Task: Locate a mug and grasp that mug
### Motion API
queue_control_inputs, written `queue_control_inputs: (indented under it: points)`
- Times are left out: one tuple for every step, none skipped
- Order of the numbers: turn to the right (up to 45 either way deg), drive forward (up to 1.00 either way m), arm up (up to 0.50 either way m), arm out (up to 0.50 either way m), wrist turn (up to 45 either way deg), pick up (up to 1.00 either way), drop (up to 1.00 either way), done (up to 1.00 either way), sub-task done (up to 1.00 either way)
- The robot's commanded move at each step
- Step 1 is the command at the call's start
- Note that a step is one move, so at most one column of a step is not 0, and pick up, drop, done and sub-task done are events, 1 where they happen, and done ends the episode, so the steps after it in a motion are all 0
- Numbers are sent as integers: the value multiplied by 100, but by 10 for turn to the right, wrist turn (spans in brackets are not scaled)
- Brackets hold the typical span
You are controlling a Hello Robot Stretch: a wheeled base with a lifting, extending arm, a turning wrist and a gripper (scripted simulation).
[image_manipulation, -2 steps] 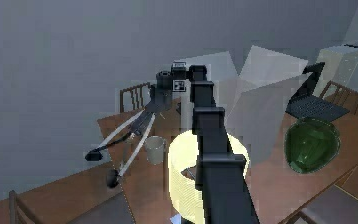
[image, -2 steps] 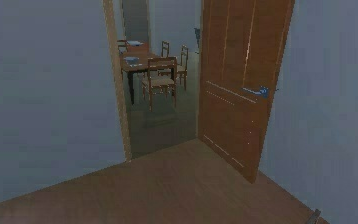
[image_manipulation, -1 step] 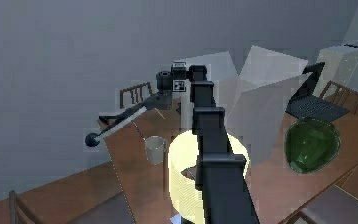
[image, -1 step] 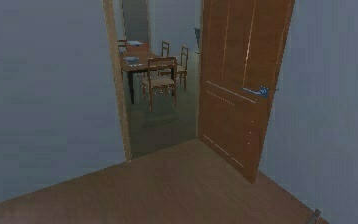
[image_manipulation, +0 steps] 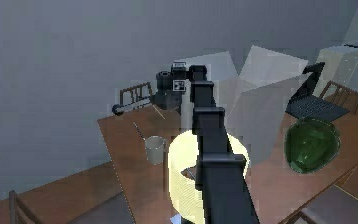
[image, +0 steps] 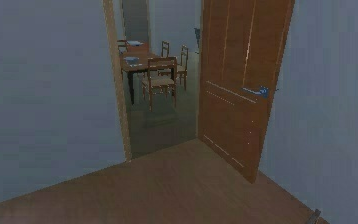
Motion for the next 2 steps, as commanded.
queue_control_inputs:
  points:
    - [0, 0, 0, 0, 180, 0, 0, 0, 0]
    - [0, 0, -30, 0, 0, 0, 0, 0, 0]
